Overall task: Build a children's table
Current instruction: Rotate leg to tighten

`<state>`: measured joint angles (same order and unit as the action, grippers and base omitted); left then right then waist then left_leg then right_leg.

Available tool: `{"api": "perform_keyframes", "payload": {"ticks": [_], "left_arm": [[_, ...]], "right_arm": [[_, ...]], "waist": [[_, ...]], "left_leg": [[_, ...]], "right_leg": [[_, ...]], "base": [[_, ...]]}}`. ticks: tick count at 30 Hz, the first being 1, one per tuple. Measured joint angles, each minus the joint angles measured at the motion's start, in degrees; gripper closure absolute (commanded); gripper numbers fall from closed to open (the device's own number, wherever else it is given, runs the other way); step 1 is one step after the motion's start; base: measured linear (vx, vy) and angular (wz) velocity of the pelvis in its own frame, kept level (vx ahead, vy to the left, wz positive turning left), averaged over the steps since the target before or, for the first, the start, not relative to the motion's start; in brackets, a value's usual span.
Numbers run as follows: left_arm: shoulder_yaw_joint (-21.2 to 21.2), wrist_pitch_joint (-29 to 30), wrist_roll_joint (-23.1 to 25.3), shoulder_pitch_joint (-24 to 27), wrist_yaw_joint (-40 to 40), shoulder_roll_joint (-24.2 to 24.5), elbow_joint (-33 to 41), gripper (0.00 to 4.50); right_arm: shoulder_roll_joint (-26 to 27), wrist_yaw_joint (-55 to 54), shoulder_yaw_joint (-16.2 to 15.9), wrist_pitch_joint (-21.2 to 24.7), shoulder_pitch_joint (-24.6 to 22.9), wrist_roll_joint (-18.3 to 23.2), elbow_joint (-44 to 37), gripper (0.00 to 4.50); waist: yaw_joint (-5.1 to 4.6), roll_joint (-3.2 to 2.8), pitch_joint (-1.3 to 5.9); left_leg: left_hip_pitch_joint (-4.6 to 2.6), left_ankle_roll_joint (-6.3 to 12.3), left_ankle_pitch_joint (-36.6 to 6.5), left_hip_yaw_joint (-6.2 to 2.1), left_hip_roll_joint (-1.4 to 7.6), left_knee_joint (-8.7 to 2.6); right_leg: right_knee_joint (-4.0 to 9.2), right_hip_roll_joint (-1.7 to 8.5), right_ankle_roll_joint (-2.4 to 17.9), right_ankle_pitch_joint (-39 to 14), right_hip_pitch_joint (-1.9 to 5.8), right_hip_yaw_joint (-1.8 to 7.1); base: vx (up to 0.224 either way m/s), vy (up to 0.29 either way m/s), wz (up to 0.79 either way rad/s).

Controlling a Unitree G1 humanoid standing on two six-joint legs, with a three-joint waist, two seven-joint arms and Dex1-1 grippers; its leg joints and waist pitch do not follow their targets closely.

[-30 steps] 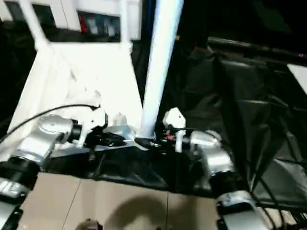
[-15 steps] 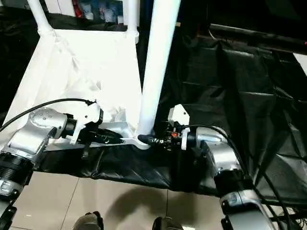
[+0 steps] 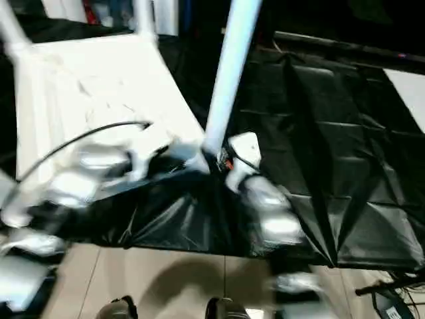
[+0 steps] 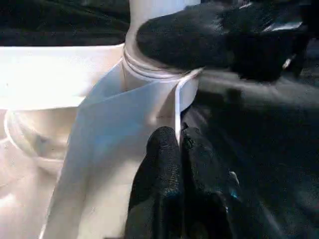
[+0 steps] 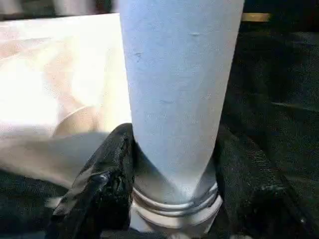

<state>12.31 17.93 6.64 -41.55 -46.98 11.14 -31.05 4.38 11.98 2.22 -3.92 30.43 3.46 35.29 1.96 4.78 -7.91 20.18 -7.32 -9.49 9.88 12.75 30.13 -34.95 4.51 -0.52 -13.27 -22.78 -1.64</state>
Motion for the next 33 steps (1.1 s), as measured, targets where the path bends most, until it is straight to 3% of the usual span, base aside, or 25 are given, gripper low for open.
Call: {"api": "perform_keyframes", "payload": {"ticks": [3,6,13,24,33], "left_arm": [[0.0,0.3,0.0,0.0,0.7,-0.2,0.5,4.5],[0.0,0.4,0.0,0.4,0.2,0.0,1.6,4.5],[-0.2,-1.1,-1.1,3.1,-3.1,2.8,6.1,4.5],[-0.4,-3.3,-8.5,8.3,-22.0,13.0,12.8,4.5],[1.1,-5.4,-9.3,8.4,-27.2,16.5,12.8,4.5]], "right_arm": [[0.5,-1.3,0.0,-1.0,0.5,-0.8,0.7,2.46],[0.5,-1.0,0.0,-2.8,0.4,-0.5,0.8,1.76],[-2.2,8.9,-0.6,-3.8,-0.6,1.6,-0.2,1.28],[-16.9,43.3,-7.5,0.4,-1.7,7.0,-4.3,1.28],[-21.5,56.7,-9.7,2.1,2.5,7.4,-1.6,1.28]], "waist": [[-0.02,-0.05,0.06],[-0.05,-0.18,0.04],[-0.38,-0.2,-0.09],[0.01,0.08,-0.44],[0.0,0.43,-0.68]], "left_leg": [[0.01,0.04,0.0,0.0,0.01,-0.03],[0.04,0.04,0.0,0.0,0.01,-0.14],[0.35,0.11,-0.1,0.02,0.03,-0.17],[0.5,0.97,-0.2,0.07,0.1,0.08],[0.73,1.07,-0.2,0.08,0.16,0.53]], "right_leg": [[-0.01,-0.11,-0.2,0.1,-0.03,0.11],[-0.01,-0.16,-0.2,0.2,-0.13,0.12],[0.0,-0.34,-0.2,0.1,-0.44,0.1],[0.0,-0.36,0.1,0.0,-0.59,0.02],[-0.1,-0.2,0.1,-0.1,-0.6,-0.19]], "base": [[0.0,0.0,0.0],[0.0,0.0,0.0],[0.0,0.0,0.0],[0.0,0.0,0.0],[0.0,0.0,0.0]]}}
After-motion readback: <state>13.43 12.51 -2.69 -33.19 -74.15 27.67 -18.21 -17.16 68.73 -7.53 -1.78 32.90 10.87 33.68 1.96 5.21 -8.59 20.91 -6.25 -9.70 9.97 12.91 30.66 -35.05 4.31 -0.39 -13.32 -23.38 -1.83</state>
